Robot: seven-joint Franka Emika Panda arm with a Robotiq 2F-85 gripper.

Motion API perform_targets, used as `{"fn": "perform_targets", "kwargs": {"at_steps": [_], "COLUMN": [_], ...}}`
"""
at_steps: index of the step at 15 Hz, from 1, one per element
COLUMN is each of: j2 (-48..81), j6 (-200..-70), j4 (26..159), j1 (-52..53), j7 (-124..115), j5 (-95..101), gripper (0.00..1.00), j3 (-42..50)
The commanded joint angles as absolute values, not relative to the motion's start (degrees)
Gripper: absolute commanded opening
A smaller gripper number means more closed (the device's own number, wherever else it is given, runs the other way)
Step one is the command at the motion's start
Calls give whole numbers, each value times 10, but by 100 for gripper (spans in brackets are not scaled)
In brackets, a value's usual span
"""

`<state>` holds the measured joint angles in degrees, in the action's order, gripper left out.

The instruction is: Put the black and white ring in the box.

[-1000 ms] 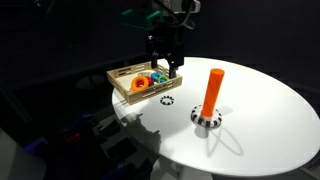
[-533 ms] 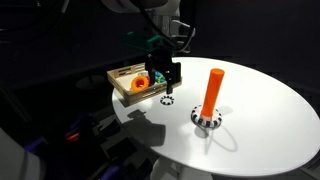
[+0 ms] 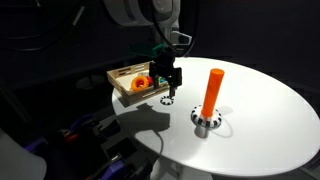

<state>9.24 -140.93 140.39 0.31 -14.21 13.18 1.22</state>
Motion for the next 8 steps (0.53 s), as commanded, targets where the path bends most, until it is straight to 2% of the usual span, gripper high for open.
{"fn": "perform_targets", "kwargs": {"at_steps": [1,8], "j2": [132,143], "j6": [-1400,-1408], "j4": [1358,1352], "j1": [22,30], "j7": [-175,-164], "j5": [146,129], "gripper": [100,100], "j3": [19,21]}}
